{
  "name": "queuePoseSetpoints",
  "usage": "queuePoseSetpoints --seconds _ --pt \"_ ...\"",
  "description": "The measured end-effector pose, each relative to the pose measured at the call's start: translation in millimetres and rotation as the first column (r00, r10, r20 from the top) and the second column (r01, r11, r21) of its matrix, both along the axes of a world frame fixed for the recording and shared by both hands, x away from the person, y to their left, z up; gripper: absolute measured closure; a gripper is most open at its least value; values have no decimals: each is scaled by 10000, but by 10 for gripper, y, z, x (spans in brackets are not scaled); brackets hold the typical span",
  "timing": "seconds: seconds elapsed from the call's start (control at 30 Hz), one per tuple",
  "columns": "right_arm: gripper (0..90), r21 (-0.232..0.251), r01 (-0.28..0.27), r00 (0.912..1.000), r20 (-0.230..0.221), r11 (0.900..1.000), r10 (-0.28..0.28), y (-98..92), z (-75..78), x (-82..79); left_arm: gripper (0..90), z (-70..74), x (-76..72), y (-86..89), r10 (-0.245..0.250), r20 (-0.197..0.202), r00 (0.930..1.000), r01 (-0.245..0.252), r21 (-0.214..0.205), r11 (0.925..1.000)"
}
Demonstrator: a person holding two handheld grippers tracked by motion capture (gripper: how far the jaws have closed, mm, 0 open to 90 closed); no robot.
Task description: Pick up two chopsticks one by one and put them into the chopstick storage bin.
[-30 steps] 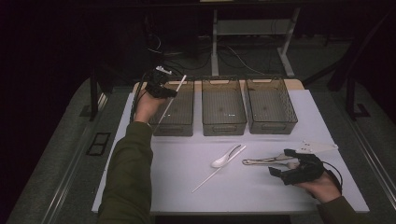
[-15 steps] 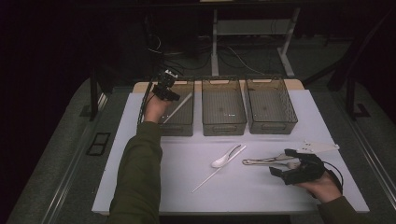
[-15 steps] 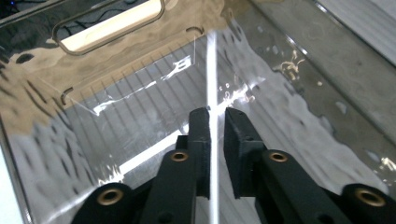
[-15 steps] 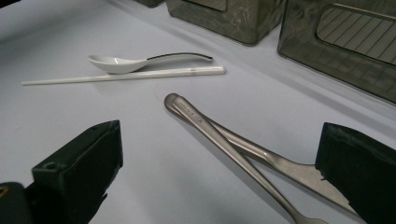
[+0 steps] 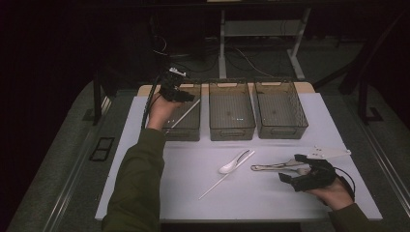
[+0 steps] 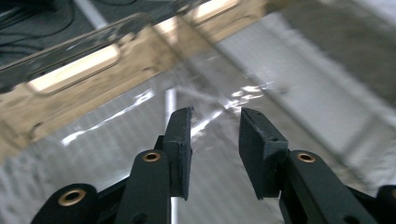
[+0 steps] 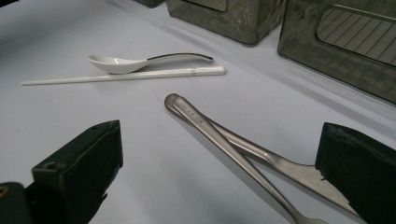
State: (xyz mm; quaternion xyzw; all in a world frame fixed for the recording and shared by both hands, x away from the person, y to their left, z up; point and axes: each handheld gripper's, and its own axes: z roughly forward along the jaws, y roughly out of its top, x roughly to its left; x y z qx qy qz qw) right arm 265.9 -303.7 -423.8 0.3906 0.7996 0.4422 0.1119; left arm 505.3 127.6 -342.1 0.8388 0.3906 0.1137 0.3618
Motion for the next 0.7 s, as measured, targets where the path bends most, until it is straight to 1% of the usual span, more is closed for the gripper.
queuePoseSetpoints --seconds 0.07,0.1,0.17,0.2,0.23,0.3,0.37,0.43,0.47,0.53,0.57,0.6,0.63,0.67,0.7 --pt "7 -1 3 10000 -8 10000 -3 4 2 -2 609 50 -101 -74 -348 140 9993 347 106 9993" --pt "7 -7 9 10000 6 10000 -9 7 1 -2 608 61 -156 -117 -405 163 9990 405 25 9992" --pt "7 -7 -8 10000 5 10000 8 13 3 -4 592 82 -257 -198 -741 156 9971 743 -126 9972" --pt "7 -14 -6 10000 6 10000 6 15 6 -6 590 84 -297 -231 -806 211 9965 811 -190 9965" --pt "7 -10 -8 10000 18 10000 8 15 7 -6 582 90 -363 -283 -988 151 9950 991 -154 9950" --pt "7 -14 -3 10000 20 10000 3 13 8 -7 576 83 -465 -364 -1072 98 9942 1074 -250 9939" --pt "7 -10 -2 10000 19 10000 2 12 6 -4 576 65 -570 -452 -1479 98 9890 1480 -162 9889" --pt "7 -9 -6 10000 19 10000 6 13 6 -5 577 30 -675 -544 -1684 46 9857 1684 -274 9853" --pt "7 -11 -8 10000 4 10000 8 14 5 -6 577 8 -726 -592 -1730 28 9849 1730 -405 9841" --pt "7 -16 0 10000 5 10000 0 13 4 -6 578 -32 -816 -666 -2051 -17 9787 2048 -400 9780" --pt "7 -11 -1 10000 12 10000 1 11 5 -5 581 -51 -852 -701 -2046 11 9788 2044 -483 9777" --pt "7 -5 8 10000 3 10000 -8 11 5 -5 587 -70 -902 -742 -2235 14 9747 2234 -446 9737" --pt "7 -17 6 10000 5 10000 -6 11 5 -5 591 -93 -946 -785 -2285 11 9735 2282 -565 9720" --pt "7 -19 0 10000 -1 10000 0 12 4 -5 595 -112 -988 -824 -2359 28 9718 2356 -574 9701" --pt "7 -24 9 10000 -9 10000 -9 13 4 -6 602 -124 -1015 -847 -2513 41 9679 2512 -508 9666"
